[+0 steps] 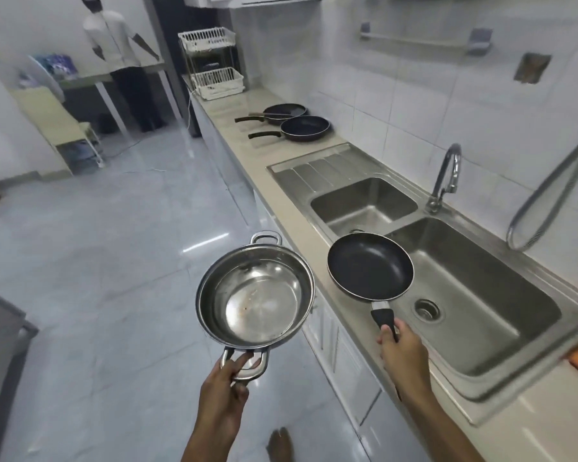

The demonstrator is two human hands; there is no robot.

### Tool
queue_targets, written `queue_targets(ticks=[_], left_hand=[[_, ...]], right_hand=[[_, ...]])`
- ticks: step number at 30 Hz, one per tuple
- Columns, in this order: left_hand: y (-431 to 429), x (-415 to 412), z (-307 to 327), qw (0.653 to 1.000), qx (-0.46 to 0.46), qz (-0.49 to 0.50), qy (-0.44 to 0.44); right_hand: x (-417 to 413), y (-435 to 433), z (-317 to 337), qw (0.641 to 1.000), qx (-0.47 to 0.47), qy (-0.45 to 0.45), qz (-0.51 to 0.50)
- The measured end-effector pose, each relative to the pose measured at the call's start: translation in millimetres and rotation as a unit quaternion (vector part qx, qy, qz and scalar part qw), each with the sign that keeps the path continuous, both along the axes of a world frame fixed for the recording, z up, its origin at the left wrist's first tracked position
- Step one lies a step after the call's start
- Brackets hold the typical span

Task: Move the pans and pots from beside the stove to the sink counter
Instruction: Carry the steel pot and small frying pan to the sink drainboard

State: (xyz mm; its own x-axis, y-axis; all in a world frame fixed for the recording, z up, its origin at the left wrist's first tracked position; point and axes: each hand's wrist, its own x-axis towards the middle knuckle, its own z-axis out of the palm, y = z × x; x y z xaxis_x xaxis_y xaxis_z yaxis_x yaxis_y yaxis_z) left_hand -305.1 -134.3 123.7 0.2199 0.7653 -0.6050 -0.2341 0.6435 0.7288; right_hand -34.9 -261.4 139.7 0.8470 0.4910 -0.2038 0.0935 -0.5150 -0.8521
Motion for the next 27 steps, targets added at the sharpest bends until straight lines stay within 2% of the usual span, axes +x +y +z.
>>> queue_targets(ticks=[7, 10, 21, 27], left_hand=[[204, 53, 3, 0.997, -0.018, -0.074, 0.001], [279, 82, 6, 0.997, -0.021, -0.07, 0.001], [546, 231, -12, 0.984, -0.026, -0.174, 0.011], [675, 315, -3, 0.969, -0.025, -0.241, 0.038]], right_hand=[[44, 178, -1, 0.998, -0.026, 0.01, -0.052], [63, 239, -3, 0.997, -0.026, 0.009, -0.077], [172, 478, -31, 0.988, -0.026, 0.005, -0.15], [230, 580, -34, 0.976, -0.014, 0.037, -0.214]])
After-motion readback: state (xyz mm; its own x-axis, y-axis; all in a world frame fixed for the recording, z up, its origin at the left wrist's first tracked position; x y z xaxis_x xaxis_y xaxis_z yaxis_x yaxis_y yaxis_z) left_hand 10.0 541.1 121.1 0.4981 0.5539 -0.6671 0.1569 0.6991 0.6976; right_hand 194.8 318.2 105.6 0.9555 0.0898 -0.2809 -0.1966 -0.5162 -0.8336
